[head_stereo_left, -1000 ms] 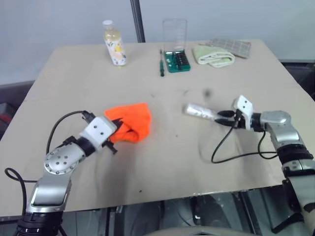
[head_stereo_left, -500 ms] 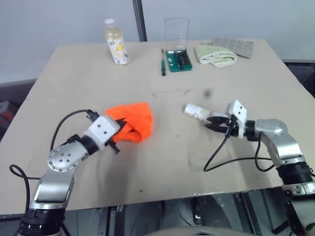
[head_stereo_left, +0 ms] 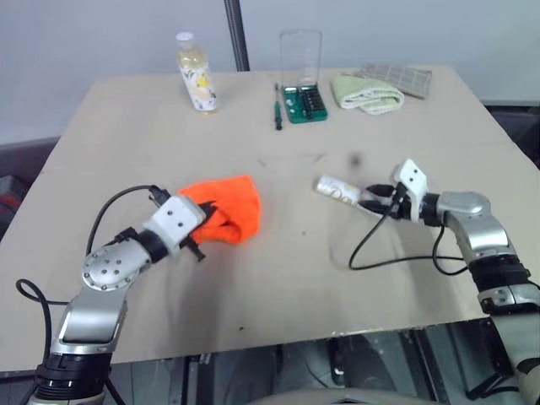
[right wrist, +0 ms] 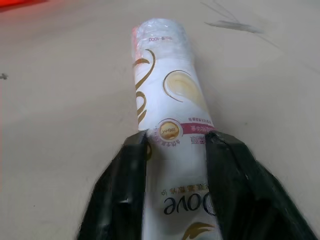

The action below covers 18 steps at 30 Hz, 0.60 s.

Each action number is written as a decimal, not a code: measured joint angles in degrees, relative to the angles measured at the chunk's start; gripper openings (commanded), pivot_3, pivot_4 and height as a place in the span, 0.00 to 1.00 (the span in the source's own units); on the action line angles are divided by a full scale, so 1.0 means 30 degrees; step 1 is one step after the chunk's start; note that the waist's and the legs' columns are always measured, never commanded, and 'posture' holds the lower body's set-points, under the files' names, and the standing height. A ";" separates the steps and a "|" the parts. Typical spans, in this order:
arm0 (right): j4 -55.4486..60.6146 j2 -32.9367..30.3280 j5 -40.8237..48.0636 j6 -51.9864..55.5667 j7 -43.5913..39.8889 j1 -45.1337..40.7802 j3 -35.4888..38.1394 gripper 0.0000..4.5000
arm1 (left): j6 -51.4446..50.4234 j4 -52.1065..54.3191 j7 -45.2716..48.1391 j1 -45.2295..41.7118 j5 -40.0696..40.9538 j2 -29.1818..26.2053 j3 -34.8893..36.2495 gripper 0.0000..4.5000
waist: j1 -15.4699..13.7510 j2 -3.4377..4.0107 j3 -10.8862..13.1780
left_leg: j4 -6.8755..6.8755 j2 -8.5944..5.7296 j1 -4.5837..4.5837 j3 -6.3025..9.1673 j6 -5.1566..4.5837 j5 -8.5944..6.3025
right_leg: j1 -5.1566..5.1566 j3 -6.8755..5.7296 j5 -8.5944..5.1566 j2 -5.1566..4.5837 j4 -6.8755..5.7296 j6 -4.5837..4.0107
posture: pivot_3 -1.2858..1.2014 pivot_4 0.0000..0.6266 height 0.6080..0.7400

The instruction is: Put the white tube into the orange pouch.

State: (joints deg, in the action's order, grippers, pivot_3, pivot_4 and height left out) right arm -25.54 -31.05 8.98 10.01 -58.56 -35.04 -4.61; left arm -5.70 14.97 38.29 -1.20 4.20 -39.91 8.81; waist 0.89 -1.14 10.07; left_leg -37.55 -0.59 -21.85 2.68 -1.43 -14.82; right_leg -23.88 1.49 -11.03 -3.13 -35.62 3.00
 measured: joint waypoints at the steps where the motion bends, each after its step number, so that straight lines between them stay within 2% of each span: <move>1: -0.0161 0.0016 -0.0012 -0.0062 -0.0002 -0.0001 0.0000 0.79 | 0.0000 -0.0014 0.0057 0.0004 -0.0001 -0.0010 0.0000 0.00 | -0.0005 0.0001 0.0000 | 0.0001 0.0000 -0.0002 0.0001 0.0000 0.0000 | 0.0000 -0.0005 0.0000 0.0001 0.0000 0.0000 | 0.52 0.24 1.00; 3: -0.0259 0.0112 -0.0008 -0.0090 0.0024 -0.0001 0.0000 0.98 | 0.0001 -0.0093 0.0103 0.0016 -0.0006 -0.0015 0.0000 0.00 | -0.0013 0.0002 0.0002 | 0.0005 0.0004 -0.0002 0.0003 0.0000 0.0000 | -0.0002 -0.0010 0.0000 0.0003 -0.0003 -0.0001 | 0.52 0.24 1.00; 11: -0.1279 0.0659 0.0680 0.1601 -0.0326 -0.0317 0.0224 0.98 | 0.0105 -0.0486 0.0200 -0.0216 -0.0068 -0.0023 -0.0099 0.00 | -0.0010 0.0002 0.0001 | 0.0005 0.0001 0.0004 0.0006 0.0000 0.0000 | 0.0001 -0.0008 0.0000 0.0004 -0.0005 -0.0002 | 0.52 0.24 1.00; 18: -0.3606 0.0944 0.0446 0.0804 -0.0473 -0.1385 0.0243 0.98 | 0.0298 -0.0933 0.0298 -0.0521 -0.0092 -0.0024 -0.0167 0.00 | 0.0013 -0.0002 -0.0002 | 0.0005 -0.0027 0.0022 -0.0005 0.0001 0.0001 | 0.0013 -0.0004 0.0001 0.0004 -0.0007 -0.0001 | 0.52 0.24 1.00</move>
State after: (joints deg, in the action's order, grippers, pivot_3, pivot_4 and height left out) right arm -36.36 -28.22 10.32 12.42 -59.98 -39.20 -3.88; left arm -4.81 12.17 39.18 -2.76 3.93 -39.98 8.31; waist 0.92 -1.15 10.06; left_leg -37.54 -0.67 -21.79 2.66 -1.43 -14.81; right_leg -23.84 1.48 -11.03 -3.12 -35.64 2.99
